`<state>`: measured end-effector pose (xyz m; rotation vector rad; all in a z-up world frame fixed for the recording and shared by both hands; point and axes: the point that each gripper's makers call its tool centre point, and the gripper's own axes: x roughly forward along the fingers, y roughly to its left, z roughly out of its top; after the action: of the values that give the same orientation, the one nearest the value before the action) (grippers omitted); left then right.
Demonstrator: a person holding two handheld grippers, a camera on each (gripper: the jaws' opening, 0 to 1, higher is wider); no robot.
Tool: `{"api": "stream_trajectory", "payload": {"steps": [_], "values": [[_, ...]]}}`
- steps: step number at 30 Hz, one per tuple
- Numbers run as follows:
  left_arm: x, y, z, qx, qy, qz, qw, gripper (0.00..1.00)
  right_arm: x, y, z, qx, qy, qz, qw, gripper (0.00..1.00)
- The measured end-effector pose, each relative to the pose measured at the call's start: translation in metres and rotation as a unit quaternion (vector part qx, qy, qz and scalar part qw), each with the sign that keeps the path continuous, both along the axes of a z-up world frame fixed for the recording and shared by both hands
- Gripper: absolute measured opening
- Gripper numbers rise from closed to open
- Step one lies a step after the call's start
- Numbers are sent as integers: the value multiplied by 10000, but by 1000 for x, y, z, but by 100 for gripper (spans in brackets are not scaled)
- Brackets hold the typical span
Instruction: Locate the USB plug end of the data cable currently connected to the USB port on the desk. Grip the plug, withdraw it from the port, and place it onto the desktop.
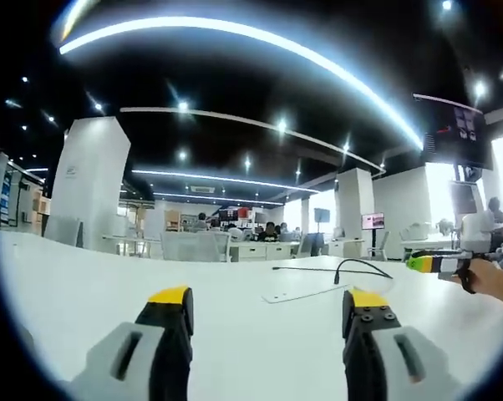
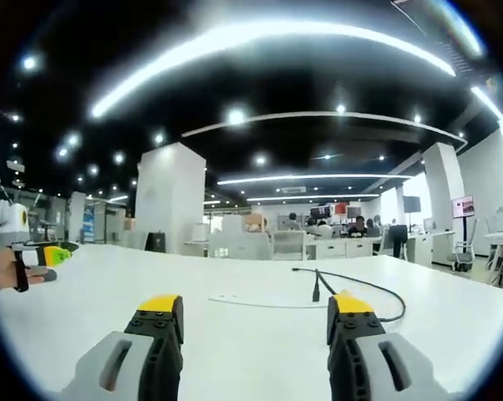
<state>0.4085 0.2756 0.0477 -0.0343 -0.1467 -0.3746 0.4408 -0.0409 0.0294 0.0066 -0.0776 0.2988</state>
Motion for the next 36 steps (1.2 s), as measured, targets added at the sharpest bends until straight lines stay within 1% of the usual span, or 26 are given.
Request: {"api": "stream_trajectory", "payload": {"steps": [4, 8, 13, 15, 18, 20, 22, 27, 29, 32, 36], "values": [[4, 2, -1, 31, 82, -88, 9999, 72, 4, 5, -8, -194, 160, 135, 9996, 69], [13, 3, -1, 129, 138, -123, 9997, 72, 8, 7, -10, -206, 211, 238, 9993, 69], [23, -1, 0, 191, 160, -196, 9995, 72, 13, 3, -16, -321, 336, 242, 9986, 69], [26, -5, -1, 225, 185, -264, 9992, 72, 15, 1, -22, -394, 421, 237, 9981, 69], [31, -10, -4, 207, 262, -328, 9989, 72, 17, -2, -27, -294, 535, 254, 9978, 69], [36, -13, -7, 278, 301, -353, 9985, 72, 19, -3, -28, -188, 562, 272, 9979, 69], [39, -15, -8, 344, 321, -367, 9982, 72, 21, -4, -29, -163, 584, 284, 9978, 69], [46, -21, -9, 428, 392, -421, 9974, 72, 32, -6, -34, -169, 717, 277, 9969, 69], [49, -23, -8, 498, 363, -433, 9972, 72, 37, -7, -36, -145, 763, 276, 9966, 69], [53, -27, -7, 479, 339, -493, 9971, 72, 45, -7, -42, -207, 877, 269, 9956, 69], [58, -32, -9, 483, 343, -579, 9966, 72, 53, -7, -47, -290, 915, 259, 9950, 69]]}}
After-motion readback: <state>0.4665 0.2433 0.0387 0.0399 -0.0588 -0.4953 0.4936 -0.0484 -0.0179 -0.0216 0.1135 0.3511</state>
